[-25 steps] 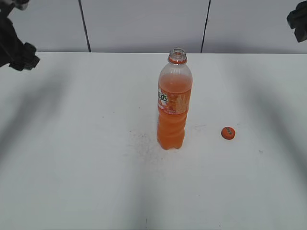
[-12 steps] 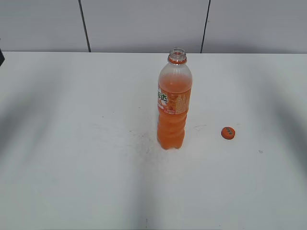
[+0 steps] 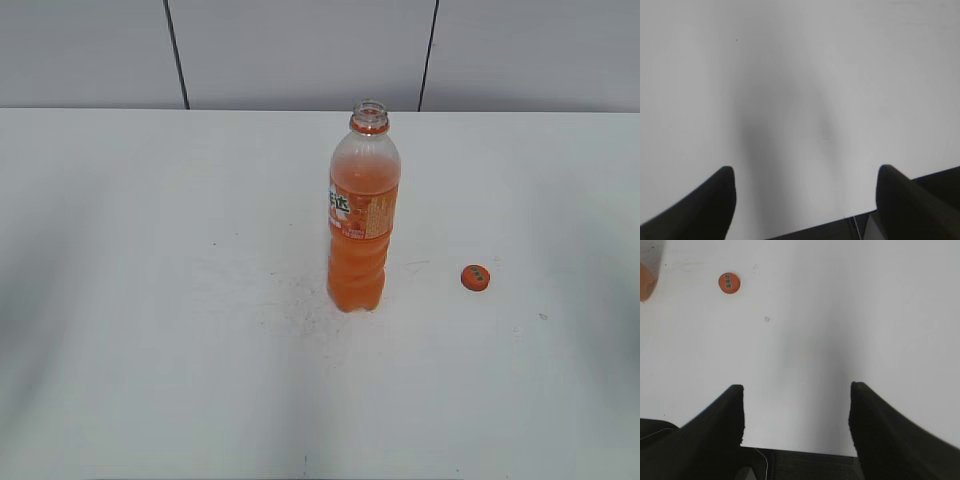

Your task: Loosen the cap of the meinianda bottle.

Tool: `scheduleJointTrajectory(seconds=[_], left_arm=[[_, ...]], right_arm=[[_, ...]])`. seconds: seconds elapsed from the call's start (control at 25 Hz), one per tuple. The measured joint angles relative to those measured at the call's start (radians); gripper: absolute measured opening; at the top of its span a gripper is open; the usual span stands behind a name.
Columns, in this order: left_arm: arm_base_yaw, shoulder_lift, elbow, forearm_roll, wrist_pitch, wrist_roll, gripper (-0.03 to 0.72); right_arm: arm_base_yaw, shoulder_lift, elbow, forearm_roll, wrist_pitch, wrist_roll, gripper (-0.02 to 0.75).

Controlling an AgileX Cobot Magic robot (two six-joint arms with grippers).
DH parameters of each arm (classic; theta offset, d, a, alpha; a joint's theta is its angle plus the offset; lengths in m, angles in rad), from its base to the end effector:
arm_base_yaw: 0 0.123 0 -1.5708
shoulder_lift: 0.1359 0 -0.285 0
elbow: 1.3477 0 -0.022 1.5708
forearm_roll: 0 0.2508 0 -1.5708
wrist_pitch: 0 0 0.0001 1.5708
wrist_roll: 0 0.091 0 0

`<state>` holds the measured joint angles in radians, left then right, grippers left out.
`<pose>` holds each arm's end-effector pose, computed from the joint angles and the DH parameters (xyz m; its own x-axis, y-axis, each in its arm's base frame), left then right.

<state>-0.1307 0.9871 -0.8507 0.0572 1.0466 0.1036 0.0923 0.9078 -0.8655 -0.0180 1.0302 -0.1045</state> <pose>0.1689 -0.0177 0.3087 -0.8595 0.2458 -0.4482 0.2230 0.9693 0.1040 0.1559 0.0130 0.3267 -0.8150 -0.1894 -0.5476 -0.1773 0.9812 -0.0755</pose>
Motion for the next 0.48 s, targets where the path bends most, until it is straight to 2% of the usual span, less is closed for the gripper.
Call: scheduleJointTrajectory(seconds=[0.28,0.48], left_arm=[[0.000,-0.343,0.190,-0.048,0.026,-0.030,0.519],[0.000,-0.518,0.238,-0.026,0.108,-0.086,0.504]], right_arm=[[0.000,-0.254,0.239,0.002,-0.007,-0.002,0.493],[0.000,-0.358,0.343,0.002,0.004,-0.002,0.493]])
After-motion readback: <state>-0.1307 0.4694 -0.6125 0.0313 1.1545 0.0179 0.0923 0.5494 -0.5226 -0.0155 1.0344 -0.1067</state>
